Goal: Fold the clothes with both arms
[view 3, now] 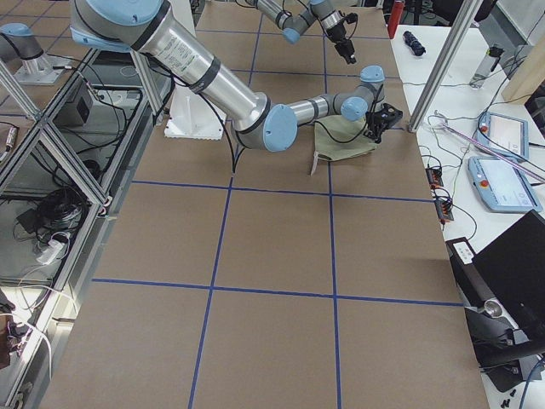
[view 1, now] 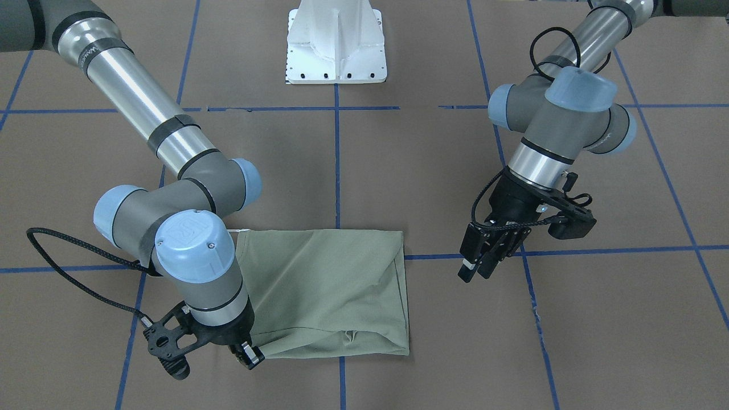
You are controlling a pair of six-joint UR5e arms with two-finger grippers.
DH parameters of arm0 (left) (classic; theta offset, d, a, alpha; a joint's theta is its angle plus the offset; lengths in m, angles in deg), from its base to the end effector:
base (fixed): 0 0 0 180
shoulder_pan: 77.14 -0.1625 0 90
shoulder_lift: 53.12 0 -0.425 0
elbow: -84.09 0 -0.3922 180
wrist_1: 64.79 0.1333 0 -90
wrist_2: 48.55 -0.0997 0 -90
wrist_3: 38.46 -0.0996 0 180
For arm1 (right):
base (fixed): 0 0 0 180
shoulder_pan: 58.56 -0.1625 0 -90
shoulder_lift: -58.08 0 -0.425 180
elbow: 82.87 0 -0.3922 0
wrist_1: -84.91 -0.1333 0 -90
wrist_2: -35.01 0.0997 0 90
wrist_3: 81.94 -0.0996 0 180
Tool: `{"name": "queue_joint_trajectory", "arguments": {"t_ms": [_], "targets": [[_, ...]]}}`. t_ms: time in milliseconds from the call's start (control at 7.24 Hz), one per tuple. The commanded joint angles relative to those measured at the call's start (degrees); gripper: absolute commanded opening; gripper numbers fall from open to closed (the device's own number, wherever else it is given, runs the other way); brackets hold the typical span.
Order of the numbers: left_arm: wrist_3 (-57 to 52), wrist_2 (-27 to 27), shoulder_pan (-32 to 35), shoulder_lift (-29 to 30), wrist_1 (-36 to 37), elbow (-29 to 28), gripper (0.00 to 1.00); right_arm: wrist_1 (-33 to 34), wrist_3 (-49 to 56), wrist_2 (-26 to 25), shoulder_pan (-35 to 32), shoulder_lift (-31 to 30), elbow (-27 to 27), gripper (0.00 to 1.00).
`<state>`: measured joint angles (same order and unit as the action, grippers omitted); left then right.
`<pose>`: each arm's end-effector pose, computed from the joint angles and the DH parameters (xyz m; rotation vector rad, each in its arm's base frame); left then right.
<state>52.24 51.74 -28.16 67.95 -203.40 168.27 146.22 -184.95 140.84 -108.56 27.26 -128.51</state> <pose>0.3696 -0.6009 0.2907 0.3926 1.2598 -0.6252 -0.4859 -0.7442 0.2808 -0.0103 -0.8304 0.9341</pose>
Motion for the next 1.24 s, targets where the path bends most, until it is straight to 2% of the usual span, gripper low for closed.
{"name": "queue_joint_trajectory", "arguments": {"t_ms": [0, 276, 553, 691, 829, 1105], "targets": [[-0.1, 0.4, -0.2, -0.4, -0.2, -0.1, 0.58, -0.4, 4.5, -0.1, -0.8, 0.1, 0.8, 1.00], [-1.6, 2.9, -0.2, -0.6, 0.2, 0.0, 0.57, -0.1, 13.9, 6.3, -5.4, -1.4, 0.2, 1.00], [-10.2, 12.5, 3.8, -1.2, 3.5, 0.1, 0.57, 0.2, 31.1, 14.8, -11.3, -11.7, -7.2, 1.00], [-16.8, 19.0, 7.4, -2.7, 6.0, 1.5, 0.57, 0.2, 38.8, 18.3, -14.4, -15.5, -8.7, 1.00], [-24.8, 23.9, 11.1, -7.3, 8.9, 4.7, 0.57, 0.3, 46.2, 21.3, -16.9, -19.6, -10.4, 1.00], [-44.1, 26.4, 16.9, -14.1, 19.5, 11.2, 0.58, 2.1, 62.8, 29.0, -23.4, -28.3, -15.4, 1.00]]}}
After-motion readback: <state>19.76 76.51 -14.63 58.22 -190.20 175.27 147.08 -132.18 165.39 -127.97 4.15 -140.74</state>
